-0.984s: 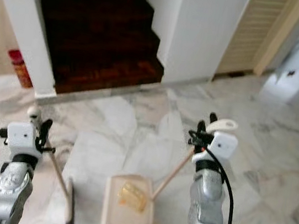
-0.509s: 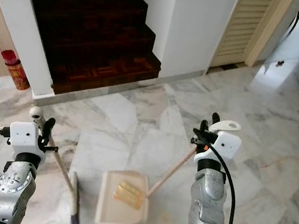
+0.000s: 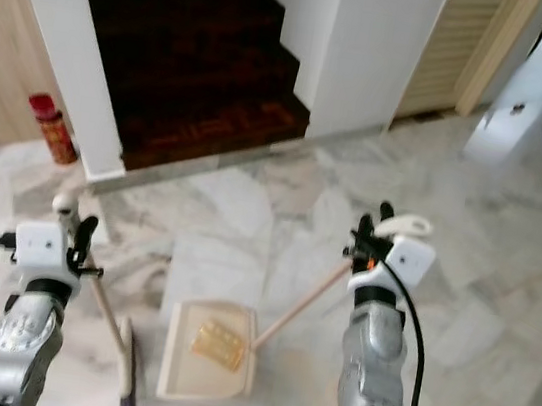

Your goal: Sweep floor

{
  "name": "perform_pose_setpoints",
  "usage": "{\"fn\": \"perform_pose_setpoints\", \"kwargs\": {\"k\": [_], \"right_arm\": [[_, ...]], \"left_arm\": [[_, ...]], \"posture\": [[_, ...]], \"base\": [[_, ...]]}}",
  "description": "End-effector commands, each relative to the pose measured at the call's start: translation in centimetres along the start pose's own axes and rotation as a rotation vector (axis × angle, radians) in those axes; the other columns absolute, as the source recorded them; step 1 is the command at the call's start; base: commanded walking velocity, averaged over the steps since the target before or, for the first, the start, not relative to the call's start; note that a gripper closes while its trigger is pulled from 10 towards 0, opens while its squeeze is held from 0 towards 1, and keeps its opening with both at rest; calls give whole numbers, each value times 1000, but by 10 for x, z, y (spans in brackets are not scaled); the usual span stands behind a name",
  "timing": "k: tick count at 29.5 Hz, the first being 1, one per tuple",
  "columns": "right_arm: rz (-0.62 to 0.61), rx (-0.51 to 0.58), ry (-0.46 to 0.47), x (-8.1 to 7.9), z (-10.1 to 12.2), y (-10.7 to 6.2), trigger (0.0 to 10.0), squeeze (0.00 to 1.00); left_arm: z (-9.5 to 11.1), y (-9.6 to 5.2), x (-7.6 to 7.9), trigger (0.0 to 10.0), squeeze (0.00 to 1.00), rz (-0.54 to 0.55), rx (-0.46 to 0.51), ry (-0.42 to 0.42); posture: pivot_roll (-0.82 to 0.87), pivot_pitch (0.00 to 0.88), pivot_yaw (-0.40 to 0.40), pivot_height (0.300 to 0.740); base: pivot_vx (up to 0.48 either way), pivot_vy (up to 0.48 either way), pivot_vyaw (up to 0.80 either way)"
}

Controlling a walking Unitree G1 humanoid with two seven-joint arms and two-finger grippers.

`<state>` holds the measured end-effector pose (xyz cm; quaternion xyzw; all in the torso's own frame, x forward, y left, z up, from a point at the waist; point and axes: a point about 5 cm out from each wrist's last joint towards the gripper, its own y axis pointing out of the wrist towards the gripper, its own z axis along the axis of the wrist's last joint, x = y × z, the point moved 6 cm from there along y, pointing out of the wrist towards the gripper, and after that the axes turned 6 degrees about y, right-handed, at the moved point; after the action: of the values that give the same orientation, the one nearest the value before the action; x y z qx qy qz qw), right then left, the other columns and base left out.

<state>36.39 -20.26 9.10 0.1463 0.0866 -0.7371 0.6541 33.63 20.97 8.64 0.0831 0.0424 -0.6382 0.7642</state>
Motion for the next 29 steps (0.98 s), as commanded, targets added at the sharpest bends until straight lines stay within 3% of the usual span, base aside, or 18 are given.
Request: {"fn": "perform_pose_setpoints", "kwargs": {"k": [1, 29], "right_arm": [[35, 50, -24, -9, 16, 7, 10000, 0], [70, 31, -12, -17, 11, 5, 10000, 0]], "left_arm": [[12, 4, -4, 10000, 0, 9, 48, 3], [12, 2, -4, 10000, 0, 6, 49, 1]], "posture": [[6, 0, -17, 740], [9, 0, -16, 740]], "base": [[0, 424, 0], [0, 427, 0]]}}
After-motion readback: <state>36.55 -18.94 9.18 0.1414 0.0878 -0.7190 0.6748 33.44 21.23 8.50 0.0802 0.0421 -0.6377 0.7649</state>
